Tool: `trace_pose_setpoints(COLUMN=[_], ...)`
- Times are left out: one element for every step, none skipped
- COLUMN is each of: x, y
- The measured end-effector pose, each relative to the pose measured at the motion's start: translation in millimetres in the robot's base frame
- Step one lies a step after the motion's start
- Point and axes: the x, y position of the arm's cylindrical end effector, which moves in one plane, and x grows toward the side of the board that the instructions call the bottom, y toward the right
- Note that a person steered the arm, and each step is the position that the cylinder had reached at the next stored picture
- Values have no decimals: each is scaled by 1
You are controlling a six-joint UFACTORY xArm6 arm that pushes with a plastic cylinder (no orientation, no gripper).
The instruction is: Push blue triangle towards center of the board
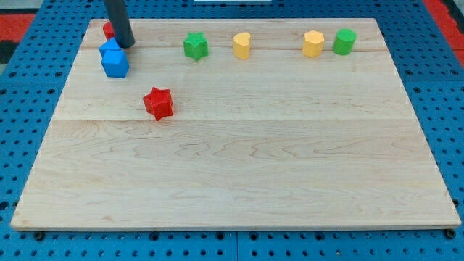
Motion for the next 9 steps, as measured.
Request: trace_pose_setpoints(x=[12, 37, 57, 77, 101, 121, 103, 92, 99], y=[-3, -3, -11, -14, -14, -14, -27, -50, -60])
